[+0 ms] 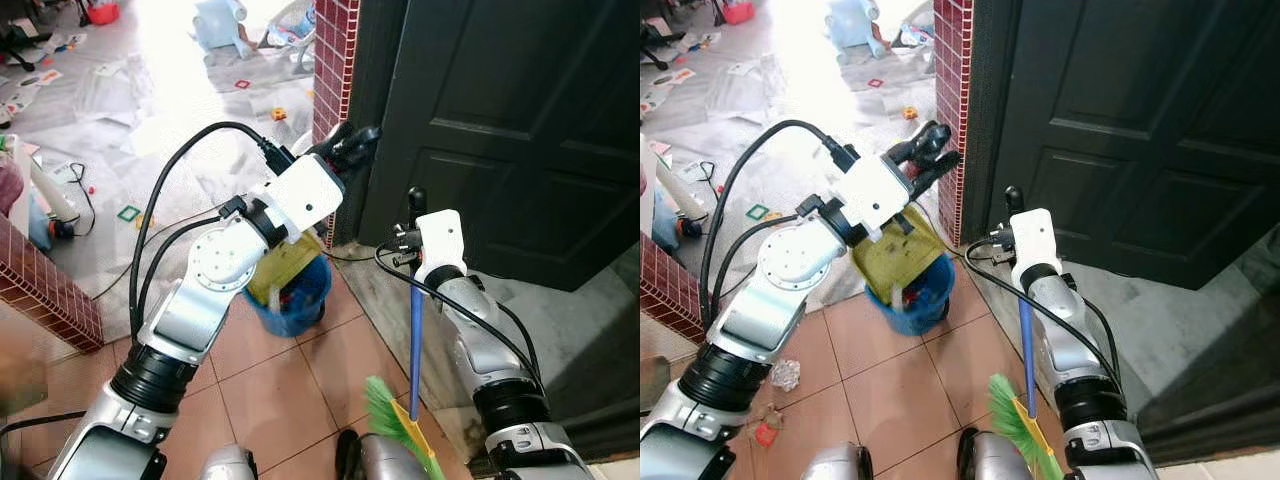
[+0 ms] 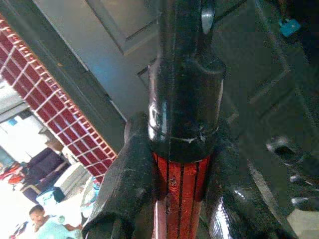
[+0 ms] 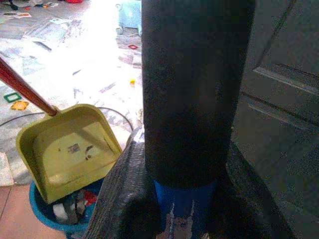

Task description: Sweep floor

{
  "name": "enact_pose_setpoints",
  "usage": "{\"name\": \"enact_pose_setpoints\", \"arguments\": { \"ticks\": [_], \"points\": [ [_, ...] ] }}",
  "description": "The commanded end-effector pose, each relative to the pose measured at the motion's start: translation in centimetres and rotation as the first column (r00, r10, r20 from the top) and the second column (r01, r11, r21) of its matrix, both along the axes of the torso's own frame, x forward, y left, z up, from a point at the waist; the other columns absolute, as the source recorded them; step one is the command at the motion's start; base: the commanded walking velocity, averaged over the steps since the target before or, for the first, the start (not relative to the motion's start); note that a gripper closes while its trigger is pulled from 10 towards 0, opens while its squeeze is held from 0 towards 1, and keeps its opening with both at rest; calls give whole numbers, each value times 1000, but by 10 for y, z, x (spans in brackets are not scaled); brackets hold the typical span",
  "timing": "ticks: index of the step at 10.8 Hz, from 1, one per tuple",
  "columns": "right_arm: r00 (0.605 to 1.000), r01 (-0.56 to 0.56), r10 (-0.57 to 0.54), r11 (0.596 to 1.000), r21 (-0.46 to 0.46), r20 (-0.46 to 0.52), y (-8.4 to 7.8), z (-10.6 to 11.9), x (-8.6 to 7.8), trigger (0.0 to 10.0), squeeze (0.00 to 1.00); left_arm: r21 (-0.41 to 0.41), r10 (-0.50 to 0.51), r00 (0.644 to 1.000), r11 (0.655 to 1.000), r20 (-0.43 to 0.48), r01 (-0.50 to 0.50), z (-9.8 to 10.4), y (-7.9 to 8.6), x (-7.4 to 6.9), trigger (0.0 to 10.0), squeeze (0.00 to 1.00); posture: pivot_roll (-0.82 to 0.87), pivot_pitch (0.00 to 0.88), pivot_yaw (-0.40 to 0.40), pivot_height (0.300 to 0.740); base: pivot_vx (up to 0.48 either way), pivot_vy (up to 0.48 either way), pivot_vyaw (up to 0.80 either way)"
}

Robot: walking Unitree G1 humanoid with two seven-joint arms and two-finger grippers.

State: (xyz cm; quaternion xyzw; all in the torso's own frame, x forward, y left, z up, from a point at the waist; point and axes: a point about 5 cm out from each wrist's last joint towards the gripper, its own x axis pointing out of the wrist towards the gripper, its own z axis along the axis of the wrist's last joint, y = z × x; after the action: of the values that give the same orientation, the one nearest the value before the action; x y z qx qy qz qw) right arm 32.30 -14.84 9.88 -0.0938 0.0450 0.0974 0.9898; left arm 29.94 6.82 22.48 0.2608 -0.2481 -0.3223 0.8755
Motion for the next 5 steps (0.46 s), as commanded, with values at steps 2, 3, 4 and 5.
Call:
{"name": "enact_pose_setpoints", "arguments": {
  "ticks": [2,3,4,5],
  "points": [
    [1000,-8,7,1000,4,22,2,4,2,10000,0,-28,39,999,999,30,-38,10,5,3,10000,0,-65,85,4,740,0,0,0],
    [1000,-7,7,1000,4,21,3,4,2,10000,0,-41,55,997,998,51,-53,14,6,4,10000,0,-66,84,4,740,0,0,0],
    [1000,-7,7,1000,4,21,3,3,2,10000,0,-87,106,991,991,86,-99,23,12,7,10000,0,-66,85,5,740,0,0,0],
    [1000,-8,7,1000,3,22,3,3,2,10000,0,-150,154,983,979,97,-138,30,18,8,10000,0,-65,86,5,740,0,0,0]
  ]
}}
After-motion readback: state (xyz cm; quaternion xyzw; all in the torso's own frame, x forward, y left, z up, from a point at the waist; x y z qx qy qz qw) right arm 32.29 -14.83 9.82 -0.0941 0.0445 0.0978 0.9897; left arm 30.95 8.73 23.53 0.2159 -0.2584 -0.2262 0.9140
